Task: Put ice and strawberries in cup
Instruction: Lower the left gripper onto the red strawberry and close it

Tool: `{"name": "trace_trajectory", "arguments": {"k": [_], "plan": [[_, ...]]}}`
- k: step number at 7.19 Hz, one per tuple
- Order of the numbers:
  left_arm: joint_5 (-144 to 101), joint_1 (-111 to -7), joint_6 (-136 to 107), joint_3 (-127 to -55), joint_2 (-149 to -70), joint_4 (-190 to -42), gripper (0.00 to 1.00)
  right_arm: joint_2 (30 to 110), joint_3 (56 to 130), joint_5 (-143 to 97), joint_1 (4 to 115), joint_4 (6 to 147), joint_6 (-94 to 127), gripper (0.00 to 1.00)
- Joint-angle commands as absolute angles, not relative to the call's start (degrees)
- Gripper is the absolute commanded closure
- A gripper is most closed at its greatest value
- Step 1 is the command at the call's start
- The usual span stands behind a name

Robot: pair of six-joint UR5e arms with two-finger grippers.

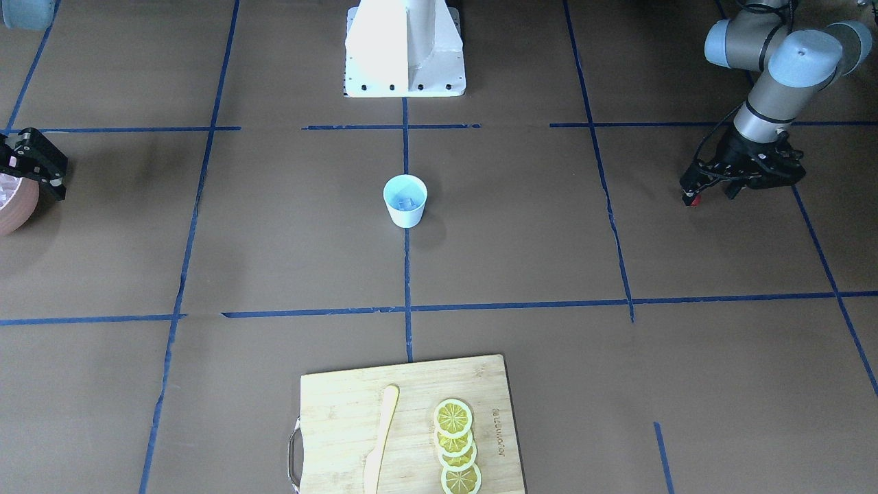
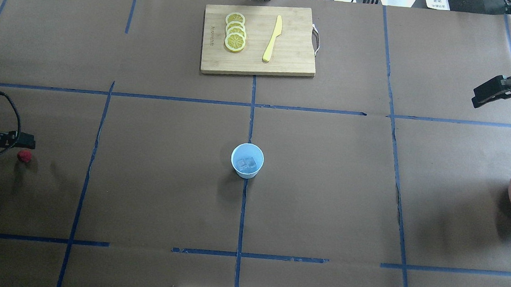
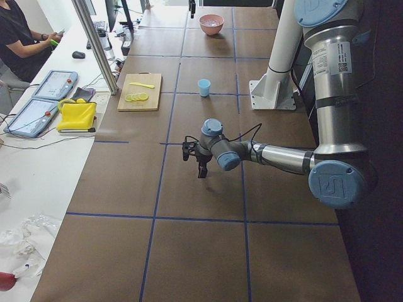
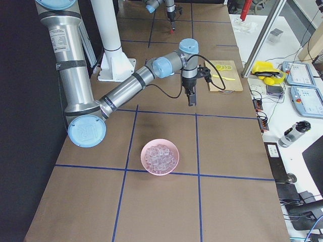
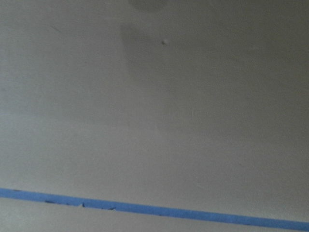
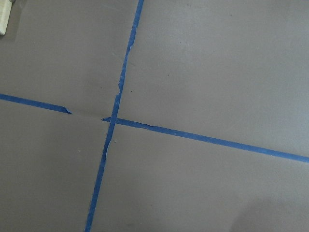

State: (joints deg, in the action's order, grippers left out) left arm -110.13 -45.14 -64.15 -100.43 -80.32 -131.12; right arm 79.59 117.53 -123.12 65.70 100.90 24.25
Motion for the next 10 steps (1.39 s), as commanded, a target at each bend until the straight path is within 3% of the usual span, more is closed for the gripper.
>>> {"name": "trace_trajectory", "arguments": {"k": [1,10], "plan": [[-110.0,-44.4,-64.2,-99.6,-80.8,-131.7,0.09,79.6,117.3,-123.1,65.7,100.9,24.3,0.01],[-110.5,-42.6,-64.3,-99.4,-81.7,-130.9,0.2,79.4,117.0,-123.1,65.7,100.9,24.4,0.01]]}}
